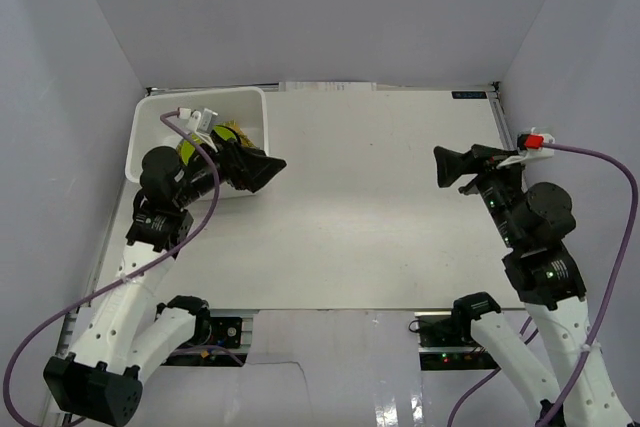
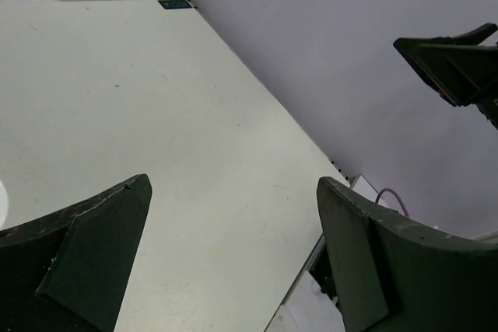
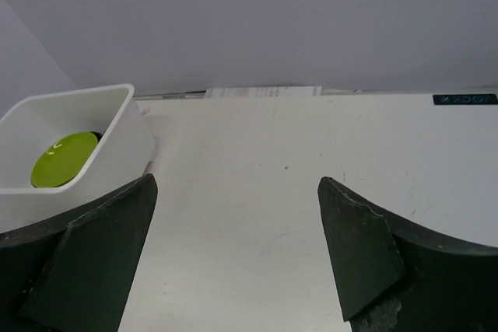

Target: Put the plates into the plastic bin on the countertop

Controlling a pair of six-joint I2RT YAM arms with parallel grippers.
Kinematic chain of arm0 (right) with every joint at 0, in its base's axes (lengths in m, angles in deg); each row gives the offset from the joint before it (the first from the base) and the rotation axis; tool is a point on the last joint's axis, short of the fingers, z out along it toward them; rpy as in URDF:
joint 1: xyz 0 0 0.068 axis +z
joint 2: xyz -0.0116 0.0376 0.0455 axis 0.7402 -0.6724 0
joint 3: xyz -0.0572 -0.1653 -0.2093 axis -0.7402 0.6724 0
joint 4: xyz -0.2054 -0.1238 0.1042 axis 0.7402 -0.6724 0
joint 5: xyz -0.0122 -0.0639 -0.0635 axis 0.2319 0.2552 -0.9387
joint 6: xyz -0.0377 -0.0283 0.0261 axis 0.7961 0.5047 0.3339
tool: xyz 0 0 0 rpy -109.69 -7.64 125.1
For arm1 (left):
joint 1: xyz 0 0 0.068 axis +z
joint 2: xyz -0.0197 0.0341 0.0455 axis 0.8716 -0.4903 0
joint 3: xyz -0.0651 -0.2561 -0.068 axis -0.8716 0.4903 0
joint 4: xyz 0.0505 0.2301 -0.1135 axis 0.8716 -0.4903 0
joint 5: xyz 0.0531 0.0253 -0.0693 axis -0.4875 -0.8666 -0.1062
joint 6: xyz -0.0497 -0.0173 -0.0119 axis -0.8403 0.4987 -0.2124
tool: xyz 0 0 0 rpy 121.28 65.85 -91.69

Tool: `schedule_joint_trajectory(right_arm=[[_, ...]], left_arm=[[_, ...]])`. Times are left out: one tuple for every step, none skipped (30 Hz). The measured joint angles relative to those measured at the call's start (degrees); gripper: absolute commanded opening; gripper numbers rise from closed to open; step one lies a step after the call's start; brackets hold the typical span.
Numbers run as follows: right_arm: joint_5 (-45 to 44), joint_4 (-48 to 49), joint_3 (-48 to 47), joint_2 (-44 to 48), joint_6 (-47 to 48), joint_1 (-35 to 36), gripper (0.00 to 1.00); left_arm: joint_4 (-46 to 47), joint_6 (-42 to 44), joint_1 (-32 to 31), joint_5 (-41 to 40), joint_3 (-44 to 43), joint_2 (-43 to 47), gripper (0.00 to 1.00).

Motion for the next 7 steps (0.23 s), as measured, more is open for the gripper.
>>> schedule_joint_trajectory(right_arm=[[-0.6,-0.1,0.1,0.9,0.6,0.0,0.9],[-1.3,-0.1,0.2,2.2,1.2,0.0,0.9],[-1.9,0.1,0.4,3.5,1.8,0.0,0.9],[-2.4,0.9,0.8,4.5,2.3,0.0,0.9],[-2.7,1.4,1.4,5.5,2.7,0.0,0.9],[-2.9,1.5,1.7,5.9,3.0,0.0,0.9],[-3.4,1.9,2.5,6.2,3.4,0.0,0.9]], left_arm=[[-0.8,0.7,-0.8,0.7,0.3,1.0,0.98],[-1.6,1.5,-1.4,1.1,0.4,1.9,0.98],[-2.4,2.2,-1.9,1.2,0.4,2.7,0.98],[-2.9,2.9,-2.4,1.3,0.4,3.4,0.98],[-3.5,3.8,-2.8,1.3,0.4,4.0,0.98],[-3.8,4.1,-3.1,1.3,0.4,4.3,0.98],[-4.3,4.8,-3.5,1.2,0.4,4.5,0.98]])
